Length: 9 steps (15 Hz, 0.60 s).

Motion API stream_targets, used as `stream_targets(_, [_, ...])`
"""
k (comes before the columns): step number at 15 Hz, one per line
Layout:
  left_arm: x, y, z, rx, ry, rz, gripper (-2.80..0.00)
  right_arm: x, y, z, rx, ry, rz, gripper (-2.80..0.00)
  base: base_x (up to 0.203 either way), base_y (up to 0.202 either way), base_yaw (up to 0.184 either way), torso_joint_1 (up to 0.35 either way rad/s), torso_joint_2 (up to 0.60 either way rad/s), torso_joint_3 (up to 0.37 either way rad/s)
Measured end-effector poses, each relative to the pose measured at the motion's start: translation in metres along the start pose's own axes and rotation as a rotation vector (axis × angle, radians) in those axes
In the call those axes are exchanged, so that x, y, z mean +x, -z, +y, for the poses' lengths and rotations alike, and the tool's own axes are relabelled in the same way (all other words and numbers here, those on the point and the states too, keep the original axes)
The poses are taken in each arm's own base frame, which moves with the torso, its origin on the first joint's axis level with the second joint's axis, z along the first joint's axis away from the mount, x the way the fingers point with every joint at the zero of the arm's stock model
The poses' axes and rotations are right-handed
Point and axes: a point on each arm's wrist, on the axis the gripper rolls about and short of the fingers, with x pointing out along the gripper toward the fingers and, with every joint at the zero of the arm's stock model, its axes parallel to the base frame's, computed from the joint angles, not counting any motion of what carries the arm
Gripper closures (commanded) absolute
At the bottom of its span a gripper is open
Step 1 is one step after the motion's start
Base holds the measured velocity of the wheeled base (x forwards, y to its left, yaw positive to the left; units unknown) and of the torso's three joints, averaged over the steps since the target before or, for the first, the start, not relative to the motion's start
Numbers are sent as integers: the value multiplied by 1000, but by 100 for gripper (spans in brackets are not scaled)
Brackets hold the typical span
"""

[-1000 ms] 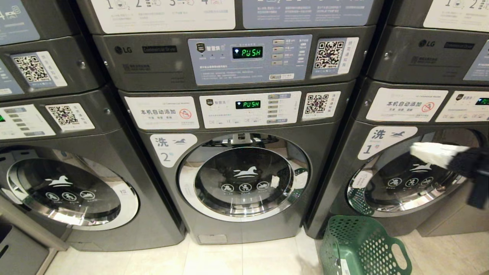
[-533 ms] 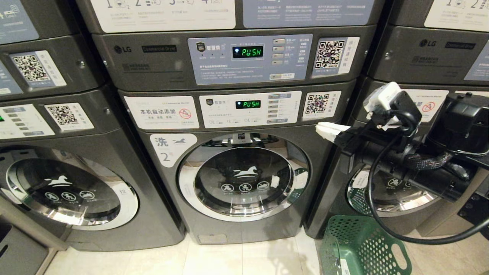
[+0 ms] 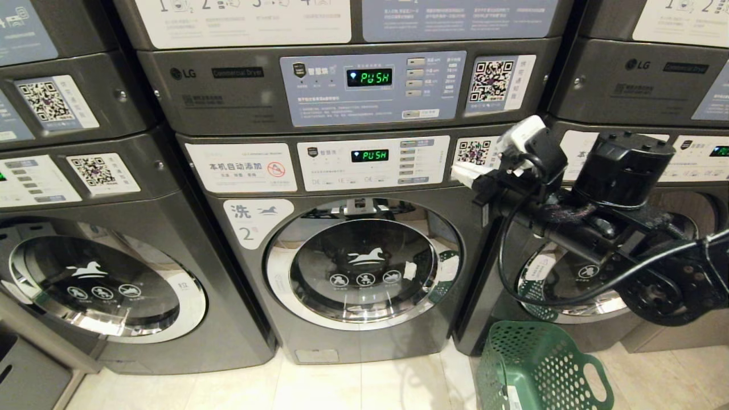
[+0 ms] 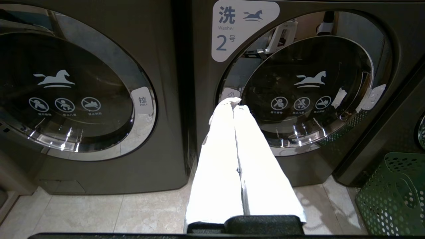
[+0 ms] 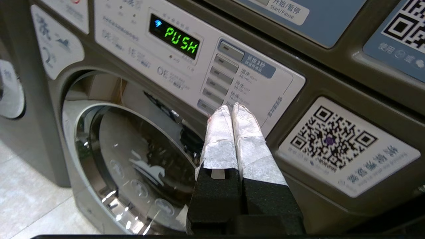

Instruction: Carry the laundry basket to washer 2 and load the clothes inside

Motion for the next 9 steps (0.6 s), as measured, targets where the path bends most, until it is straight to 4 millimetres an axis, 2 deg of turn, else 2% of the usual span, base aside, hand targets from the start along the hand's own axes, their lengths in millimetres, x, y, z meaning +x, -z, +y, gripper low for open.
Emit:
stream_targets(4, [0,0,0,0,0,0,0,36,7,-2,3,8,-37,0,0,0,0,0,0,0])
stream_targets(9, [0,0,0,0,0,0,0,63,24,4,109,16,-22,0,0,0,0,0,0,0])
